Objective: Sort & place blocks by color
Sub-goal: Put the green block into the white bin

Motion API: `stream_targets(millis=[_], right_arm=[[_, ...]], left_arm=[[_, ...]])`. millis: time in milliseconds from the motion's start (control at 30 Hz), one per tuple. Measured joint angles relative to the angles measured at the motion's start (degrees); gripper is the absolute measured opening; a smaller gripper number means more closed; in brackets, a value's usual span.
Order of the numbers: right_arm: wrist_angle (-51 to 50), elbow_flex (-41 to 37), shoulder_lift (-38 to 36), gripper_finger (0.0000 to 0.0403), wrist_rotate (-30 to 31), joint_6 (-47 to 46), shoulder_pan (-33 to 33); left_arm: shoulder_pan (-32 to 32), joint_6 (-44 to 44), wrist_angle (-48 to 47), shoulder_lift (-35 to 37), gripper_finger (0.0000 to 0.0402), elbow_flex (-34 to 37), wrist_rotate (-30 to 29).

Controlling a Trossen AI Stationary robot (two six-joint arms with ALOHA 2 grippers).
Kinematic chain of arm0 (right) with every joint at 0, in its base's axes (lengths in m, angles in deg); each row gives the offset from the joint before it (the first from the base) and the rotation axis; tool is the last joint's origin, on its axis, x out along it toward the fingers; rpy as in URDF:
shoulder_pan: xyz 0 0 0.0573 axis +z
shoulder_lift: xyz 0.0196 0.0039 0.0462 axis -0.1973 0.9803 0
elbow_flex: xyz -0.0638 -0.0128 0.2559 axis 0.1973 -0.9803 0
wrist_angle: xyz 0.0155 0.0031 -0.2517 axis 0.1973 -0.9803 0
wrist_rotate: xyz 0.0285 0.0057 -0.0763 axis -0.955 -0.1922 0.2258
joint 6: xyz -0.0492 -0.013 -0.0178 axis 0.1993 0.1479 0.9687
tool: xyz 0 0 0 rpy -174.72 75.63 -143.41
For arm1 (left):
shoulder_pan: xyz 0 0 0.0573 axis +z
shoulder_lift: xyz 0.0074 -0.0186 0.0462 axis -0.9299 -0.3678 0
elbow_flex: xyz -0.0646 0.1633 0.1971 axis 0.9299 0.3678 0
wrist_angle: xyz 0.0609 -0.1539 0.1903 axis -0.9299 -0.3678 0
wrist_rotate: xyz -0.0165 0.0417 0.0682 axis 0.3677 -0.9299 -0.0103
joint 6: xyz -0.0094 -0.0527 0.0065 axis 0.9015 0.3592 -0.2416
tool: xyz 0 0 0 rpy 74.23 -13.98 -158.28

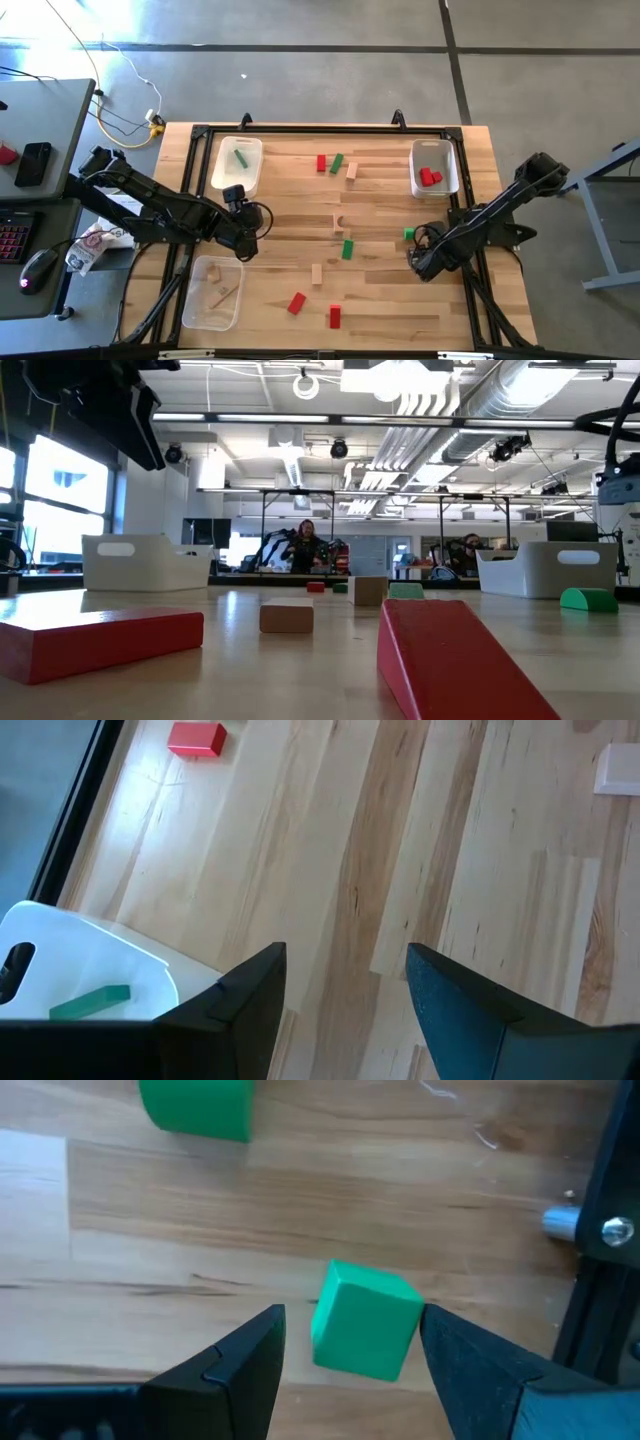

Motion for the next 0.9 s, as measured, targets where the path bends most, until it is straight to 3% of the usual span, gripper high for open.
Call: stream_targets(millis=[200,533,733,900], right_arm=[[0.8,-0.9,0.0,0.0208,0.1,-0.1,0.0],[-1.0,-0.9,0.0,0.0098,-1.8,0.7,0.0],[0.0,0.1,0.1,0.0091,-0.6,3.4,0.0],[-0.1,3.8,0.1,0.0092,5.7,6.9,0.0]], left_arm=[[0.0,0.0,0.1,0.0,0.0195,0.0,0.0],[0.0,0.0,1.0,0.0,0.0195,0.0,0.0],[0.0,0.0,1.3,0.0,0.0195,0.0,0.0],[0.0,0.0,2.0,0.0,0.0195,0.0,0.2]])
